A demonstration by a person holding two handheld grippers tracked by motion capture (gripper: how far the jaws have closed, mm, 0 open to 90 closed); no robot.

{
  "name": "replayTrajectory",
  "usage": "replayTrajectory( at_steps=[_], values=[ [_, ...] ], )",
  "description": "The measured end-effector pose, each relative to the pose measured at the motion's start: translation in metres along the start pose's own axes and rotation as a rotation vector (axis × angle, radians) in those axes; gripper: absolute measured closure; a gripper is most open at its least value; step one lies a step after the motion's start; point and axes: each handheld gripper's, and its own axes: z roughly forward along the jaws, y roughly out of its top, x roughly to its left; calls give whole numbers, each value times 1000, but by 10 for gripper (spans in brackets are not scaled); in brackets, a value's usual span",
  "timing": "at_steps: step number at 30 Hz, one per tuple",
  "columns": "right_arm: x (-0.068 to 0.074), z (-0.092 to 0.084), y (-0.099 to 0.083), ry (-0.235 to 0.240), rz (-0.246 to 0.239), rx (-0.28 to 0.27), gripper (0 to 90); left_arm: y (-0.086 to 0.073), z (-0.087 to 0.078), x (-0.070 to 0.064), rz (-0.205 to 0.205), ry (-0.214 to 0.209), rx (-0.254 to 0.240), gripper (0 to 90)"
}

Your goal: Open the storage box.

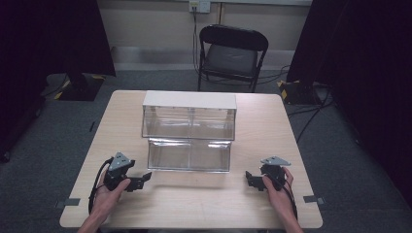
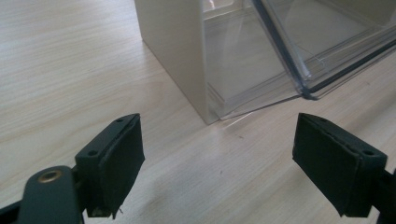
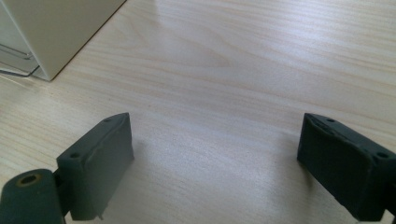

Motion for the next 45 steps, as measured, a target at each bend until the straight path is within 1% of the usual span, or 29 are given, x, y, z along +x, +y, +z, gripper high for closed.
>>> replayTrajectory(
  at_steps=[3,7,12,14,17,20,21,22,23,26,27,29,31,36,38,39,44,45],
  values=[
    [0,0,0,0,0,0,98,3,1,-3,2,-20,-11,158],
    [0,0,0,0,0,0,98,4,3,-5,6,-22,-22,158],
    [0,0,0,0,0,0,98,7,5,-6,14,-12,-24,160],
    [0,0,0,0,0,0,98,7,6,-7,8,-16,-27,160],
    [0,0,0,0,0,0,98,10,7,-8,20,-10,-29,160],
    [0,0,0,0,0,0,98,11,8,-9,19,-10,-28,156],
    [0,0,0,0,0,0,98,11,9,-10,17,-14,-29,156],
    [0,0,0,0,0,0,98,11,9,-9,30,-15,-30,157],
    [0,0,0,0,0,0,98,11,9,-10,19,-19,-33,155],
    [0,0,0,0,0,0,98,12,8,-10,25,-23,-35,153],
    [0,0,0,0,0,0,98,12,7,-11,22,-30,-43,153],
    [0,0,0,0,0,0,98,12,7,-11,21,-31,-46,152],
    [0,0,0,0,0,0,98,13,7,-11,16,-45,-51,154],
    [0,0,0,0,0,0,98,13,6,-11,18,-46,-54,161],
    [0,0,0,0,0,0,98,13,5,-12,25,-53,-59,161],
    [0,0,0,0,0,0,98,13,5,-12,21,-59,-61,161],
    [0,0,0,0,0,0,98,12,4,-12,27,-58,-61,177],
    [0,0,0,0,0,0,98,12,4,-12,28,-64,-63,182]
  ],
)
